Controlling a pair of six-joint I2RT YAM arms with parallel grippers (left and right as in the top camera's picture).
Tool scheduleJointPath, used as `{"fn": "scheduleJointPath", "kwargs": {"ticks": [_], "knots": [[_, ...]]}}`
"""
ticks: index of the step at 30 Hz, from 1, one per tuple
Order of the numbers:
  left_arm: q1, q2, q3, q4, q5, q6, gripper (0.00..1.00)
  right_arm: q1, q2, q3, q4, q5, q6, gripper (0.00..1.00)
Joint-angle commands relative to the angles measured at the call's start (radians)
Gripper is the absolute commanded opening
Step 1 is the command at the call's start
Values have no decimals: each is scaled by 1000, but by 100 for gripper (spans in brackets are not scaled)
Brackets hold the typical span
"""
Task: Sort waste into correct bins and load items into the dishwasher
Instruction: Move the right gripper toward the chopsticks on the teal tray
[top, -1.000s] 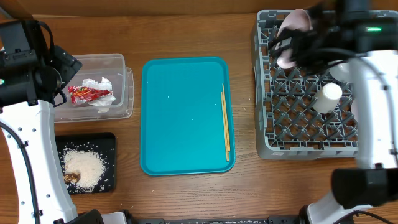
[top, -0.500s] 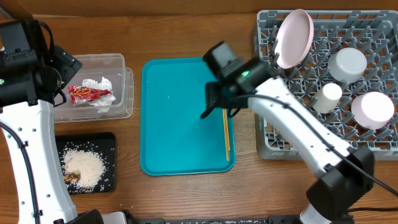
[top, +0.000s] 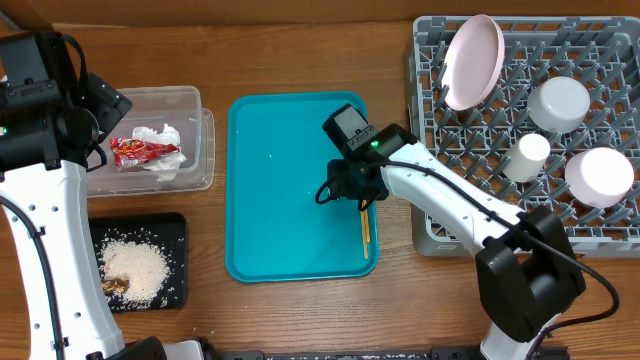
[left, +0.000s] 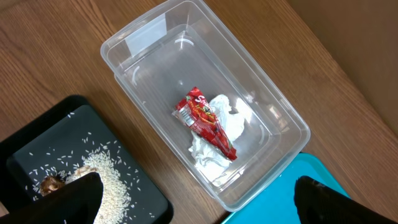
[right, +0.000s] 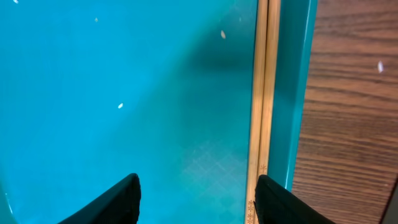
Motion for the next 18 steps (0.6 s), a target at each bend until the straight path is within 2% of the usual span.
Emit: {"fn": "scheduleJointPath", "kwargs": {"ticks": [1, 10, 18], "knots": [[-1, 3, 8, 3, 3, 10, 100, -1, 42, -10, 22, -9, 12, 61], [-1, 3, 8, 3, 3, 9, 100, -1, 137, -10, 47, 22, 11, 60], [-1, 3, 8, 3, 3, 9, 100, -1, 140, -10, 47, 35, -18, 60]]}}
